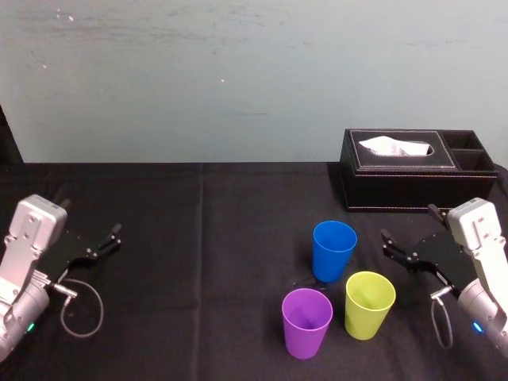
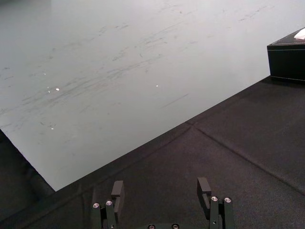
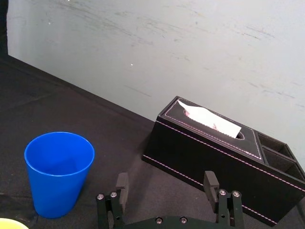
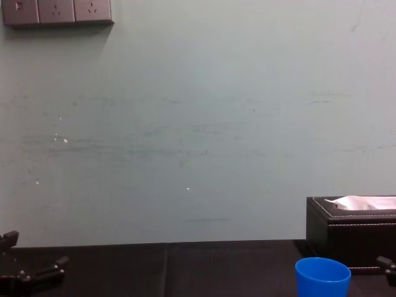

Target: Stack the three plastic cups sequentially using one hand.

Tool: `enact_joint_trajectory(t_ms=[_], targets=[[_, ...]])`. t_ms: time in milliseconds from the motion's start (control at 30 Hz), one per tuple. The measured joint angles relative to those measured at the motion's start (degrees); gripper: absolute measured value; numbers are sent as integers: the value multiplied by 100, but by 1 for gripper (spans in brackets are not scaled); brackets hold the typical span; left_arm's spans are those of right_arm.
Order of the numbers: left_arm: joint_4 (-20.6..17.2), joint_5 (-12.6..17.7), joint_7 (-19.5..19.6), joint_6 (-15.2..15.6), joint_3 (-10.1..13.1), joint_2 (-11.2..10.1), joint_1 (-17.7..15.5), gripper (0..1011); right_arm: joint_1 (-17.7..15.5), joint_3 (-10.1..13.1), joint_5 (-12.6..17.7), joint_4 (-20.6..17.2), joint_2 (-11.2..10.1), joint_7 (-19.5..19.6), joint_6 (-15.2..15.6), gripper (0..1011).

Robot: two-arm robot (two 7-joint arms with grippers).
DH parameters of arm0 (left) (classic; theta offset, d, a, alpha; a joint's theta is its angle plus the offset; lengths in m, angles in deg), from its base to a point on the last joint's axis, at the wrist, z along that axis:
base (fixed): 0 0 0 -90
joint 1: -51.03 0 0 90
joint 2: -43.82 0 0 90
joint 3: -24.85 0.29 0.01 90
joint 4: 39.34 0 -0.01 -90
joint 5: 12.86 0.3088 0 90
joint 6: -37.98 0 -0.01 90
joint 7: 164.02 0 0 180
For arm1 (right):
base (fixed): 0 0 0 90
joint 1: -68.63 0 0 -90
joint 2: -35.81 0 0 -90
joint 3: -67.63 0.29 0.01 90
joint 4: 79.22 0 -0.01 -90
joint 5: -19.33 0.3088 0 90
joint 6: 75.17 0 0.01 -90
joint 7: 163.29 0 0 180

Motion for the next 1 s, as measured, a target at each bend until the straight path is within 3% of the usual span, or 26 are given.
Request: enact_joint_trajectory(t_ms=[1000], targets=[[0, 0, 0, 0, 0, 0, 0, 1000, 0, 0, 0, 0, 0, 0, 0, 1002]])
